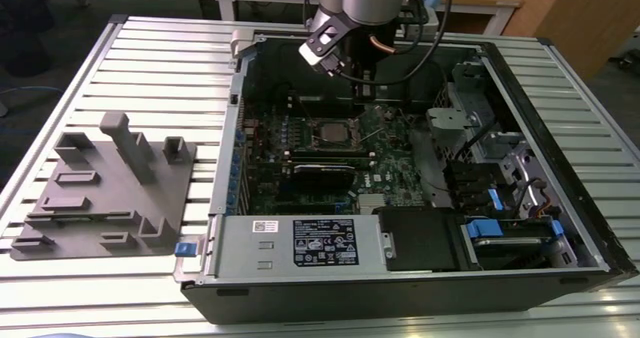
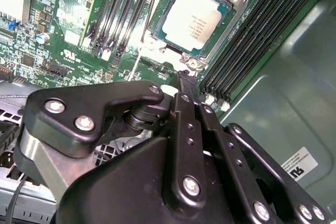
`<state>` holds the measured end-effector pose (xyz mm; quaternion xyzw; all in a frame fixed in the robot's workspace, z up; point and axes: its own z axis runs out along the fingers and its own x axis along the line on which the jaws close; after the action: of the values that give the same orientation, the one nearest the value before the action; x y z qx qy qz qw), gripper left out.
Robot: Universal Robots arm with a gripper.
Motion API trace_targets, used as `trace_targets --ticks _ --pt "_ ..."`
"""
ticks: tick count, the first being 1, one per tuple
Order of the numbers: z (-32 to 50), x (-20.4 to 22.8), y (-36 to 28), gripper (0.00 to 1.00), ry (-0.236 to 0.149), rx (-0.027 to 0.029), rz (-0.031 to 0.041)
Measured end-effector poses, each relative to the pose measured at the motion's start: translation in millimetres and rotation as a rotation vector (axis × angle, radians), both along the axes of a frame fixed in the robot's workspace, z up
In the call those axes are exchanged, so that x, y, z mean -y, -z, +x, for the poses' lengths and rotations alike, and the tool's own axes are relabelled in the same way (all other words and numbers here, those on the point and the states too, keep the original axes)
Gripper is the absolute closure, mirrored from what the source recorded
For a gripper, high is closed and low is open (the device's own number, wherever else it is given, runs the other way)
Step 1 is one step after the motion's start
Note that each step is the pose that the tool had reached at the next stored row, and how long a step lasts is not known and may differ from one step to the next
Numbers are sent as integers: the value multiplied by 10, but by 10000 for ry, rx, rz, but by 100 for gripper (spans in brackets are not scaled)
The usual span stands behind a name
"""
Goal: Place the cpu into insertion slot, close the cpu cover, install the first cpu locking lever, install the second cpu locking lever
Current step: 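Close the cpu cover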
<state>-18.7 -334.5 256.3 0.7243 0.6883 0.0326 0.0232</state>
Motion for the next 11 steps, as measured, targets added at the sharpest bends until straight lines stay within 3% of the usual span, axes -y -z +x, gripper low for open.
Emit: trace_targets --ticks 11 --pt "16 -1 0 89 0 0 0"
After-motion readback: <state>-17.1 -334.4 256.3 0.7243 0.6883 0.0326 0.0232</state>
